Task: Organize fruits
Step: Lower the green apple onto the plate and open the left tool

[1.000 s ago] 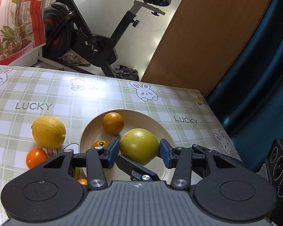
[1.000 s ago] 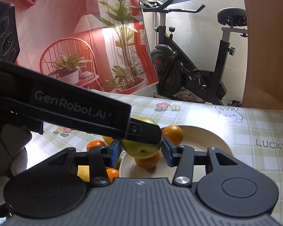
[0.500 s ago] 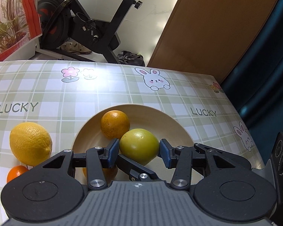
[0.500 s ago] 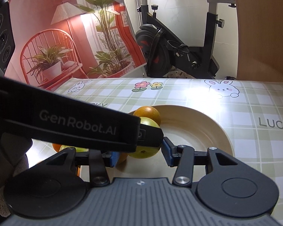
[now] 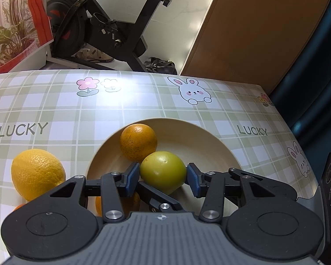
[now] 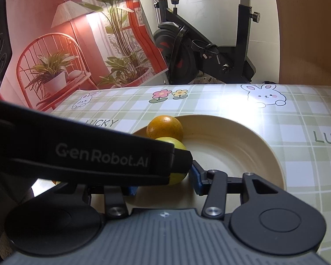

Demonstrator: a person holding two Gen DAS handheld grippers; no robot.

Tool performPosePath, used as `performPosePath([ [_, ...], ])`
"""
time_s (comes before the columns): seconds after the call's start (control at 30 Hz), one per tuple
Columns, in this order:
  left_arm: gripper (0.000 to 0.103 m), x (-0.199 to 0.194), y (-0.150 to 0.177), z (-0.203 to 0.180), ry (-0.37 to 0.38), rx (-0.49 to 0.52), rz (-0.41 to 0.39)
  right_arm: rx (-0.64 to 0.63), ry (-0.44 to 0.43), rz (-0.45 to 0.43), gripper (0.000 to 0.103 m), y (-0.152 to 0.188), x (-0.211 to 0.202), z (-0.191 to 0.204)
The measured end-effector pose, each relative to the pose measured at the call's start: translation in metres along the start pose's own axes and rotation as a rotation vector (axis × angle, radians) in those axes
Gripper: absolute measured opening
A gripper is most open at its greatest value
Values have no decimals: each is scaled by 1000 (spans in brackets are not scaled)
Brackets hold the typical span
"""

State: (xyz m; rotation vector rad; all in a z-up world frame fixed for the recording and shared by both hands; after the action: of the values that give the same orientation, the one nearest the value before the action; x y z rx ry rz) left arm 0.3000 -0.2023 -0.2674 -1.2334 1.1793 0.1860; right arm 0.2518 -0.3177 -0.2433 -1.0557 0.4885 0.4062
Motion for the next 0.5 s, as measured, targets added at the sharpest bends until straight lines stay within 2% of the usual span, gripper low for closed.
performPosePath([
  [0.5, 55, -16, -2, 2, -31, 5, -28, -19, 24, -5, 49, -4, -5, 4],
])
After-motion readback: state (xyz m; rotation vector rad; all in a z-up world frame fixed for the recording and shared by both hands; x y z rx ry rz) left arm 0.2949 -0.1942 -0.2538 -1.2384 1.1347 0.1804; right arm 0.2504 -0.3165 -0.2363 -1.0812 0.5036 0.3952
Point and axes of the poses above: each gripper's, at about its wrist camera, not at the fingertips, and x roughly the way its jaws point, z to its left, y to its underside, the point moved 10 cm from there along x, roughly the way its jaws point, and after that the axes turned 10 degrees about x, right-handed, at the moved point
